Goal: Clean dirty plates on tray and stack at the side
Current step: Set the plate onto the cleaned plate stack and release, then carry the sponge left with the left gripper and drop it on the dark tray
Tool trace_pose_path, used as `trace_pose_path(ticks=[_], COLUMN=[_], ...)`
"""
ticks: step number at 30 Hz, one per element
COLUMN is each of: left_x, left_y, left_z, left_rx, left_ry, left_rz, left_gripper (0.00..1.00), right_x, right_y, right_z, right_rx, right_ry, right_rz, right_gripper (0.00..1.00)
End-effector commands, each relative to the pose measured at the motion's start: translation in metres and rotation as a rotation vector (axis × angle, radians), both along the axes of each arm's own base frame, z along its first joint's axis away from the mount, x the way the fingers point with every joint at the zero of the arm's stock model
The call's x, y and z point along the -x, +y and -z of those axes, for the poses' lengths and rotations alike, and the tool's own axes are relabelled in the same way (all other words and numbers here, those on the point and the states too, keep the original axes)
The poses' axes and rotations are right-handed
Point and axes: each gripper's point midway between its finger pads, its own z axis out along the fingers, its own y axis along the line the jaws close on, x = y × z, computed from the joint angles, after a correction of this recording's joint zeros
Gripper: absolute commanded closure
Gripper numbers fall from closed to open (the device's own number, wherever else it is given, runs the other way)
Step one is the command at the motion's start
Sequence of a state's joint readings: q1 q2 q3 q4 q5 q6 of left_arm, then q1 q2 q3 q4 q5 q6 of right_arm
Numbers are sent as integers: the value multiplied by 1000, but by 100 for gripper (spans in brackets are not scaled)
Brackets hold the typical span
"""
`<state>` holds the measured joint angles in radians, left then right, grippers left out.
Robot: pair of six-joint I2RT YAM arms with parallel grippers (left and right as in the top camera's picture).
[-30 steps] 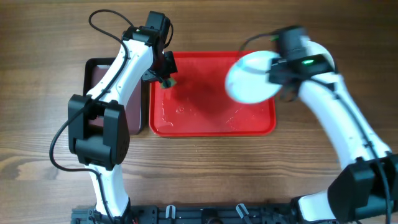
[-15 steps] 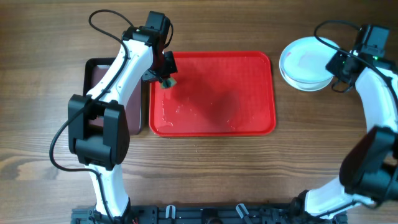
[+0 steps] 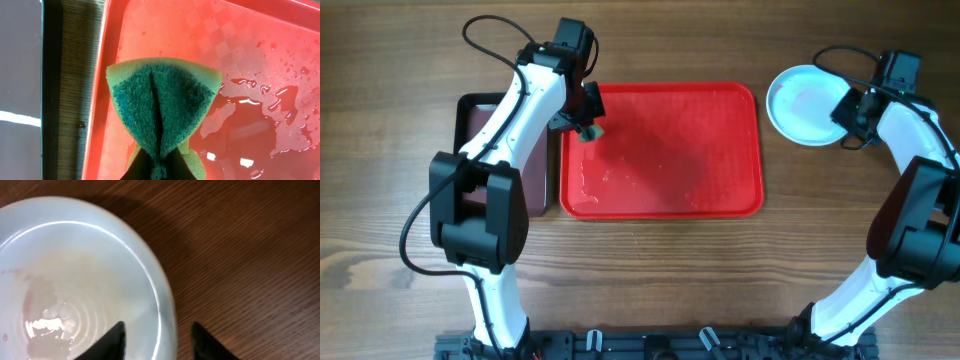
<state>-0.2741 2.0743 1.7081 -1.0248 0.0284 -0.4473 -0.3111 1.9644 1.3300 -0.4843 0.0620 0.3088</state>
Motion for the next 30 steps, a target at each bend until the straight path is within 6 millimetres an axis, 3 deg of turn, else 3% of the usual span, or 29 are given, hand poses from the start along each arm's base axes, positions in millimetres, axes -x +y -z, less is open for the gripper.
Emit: trace_pose_path(ticks=[1, 6, 14, 20, 30], left_x=[2, 2, 0, 2, 2], left_y=[-5, -5, -10, -17, -18], left_z=[2, 2, 1, 1, 1], left_rx=[15, 15, 19, 19, 20], left_ry=[7, 7, -6, -6, -7], left_rz=[3, 3, 13, 29, 31], left_gripper=[96, 96, 96, 96, 96], right_x=[-12, -16, -11, 15, 57], right_y=[26, 47, 65, 88, 102], right_z=[-3, -6, 4, 33, 41], right_rx=[-109, -213, -219, -279, -348], right_ry=[-49, -82, -34, 117, 287], right_rz=[-130, -195, -247, -263, -250], right_gripper=[50, 49, 49, 50, 55])
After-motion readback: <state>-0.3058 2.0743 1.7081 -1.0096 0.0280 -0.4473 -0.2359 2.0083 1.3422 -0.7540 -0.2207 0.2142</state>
